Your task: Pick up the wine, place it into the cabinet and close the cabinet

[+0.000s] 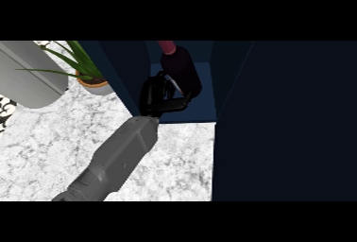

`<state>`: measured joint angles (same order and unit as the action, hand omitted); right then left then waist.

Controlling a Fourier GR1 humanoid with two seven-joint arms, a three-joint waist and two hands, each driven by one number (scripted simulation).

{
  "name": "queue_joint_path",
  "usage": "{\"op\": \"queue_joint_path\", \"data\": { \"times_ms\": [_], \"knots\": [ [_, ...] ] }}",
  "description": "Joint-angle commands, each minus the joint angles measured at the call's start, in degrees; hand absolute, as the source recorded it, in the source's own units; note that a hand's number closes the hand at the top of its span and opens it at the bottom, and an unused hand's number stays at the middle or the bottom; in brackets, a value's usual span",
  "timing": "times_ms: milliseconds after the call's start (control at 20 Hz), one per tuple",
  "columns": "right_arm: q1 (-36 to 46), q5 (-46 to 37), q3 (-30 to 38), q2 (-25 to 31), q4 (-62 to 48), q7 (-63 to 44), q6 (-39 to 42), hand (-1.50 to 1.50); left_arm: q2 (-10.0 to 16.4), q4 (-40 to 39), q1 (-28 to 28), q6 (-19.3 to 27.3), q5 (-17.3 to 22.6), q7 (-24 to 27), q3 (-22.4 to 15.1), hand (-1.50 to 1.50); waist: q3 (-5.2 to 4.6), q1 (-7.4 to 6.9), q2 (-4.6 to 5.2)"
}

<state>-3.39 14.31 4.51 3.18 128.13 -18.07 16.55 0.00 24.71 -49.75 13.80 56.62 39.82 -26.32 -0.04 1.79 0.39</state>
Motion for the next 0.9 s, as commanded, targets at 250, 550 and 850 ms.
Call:
{"op": "queue_joint_path", "data": {
  "times_ms": [250, 550, 850],
  "knots": [
    [2.3, -1.9, -1.8, -0.4, -1.9, 1.1, 0.1, -1.50, 0.0, -8.7, -5.5, 1.1, 1.8, -0.3, 1.5, 1.50, -0.01, 1.05, 0.39],
    [0.6, -1.7, -2.4, -0.7, 0.3, 0.1, -0.1, -1.50, 0.0, -11.9, -5.3, 0.2, 1.7, 0.0, 1.4, 1.50, -0.03, 1.35, 0.49],
    [2.0, -1.9, -2.7, -0.7, -0.7, -0.3, -0.5, -1.50, 0.0, -14.5, -8.9, 1.0, 2.6, 1.1, 4.9, 1.50, -0.03, 1.22, 0.53]
  ]
}}
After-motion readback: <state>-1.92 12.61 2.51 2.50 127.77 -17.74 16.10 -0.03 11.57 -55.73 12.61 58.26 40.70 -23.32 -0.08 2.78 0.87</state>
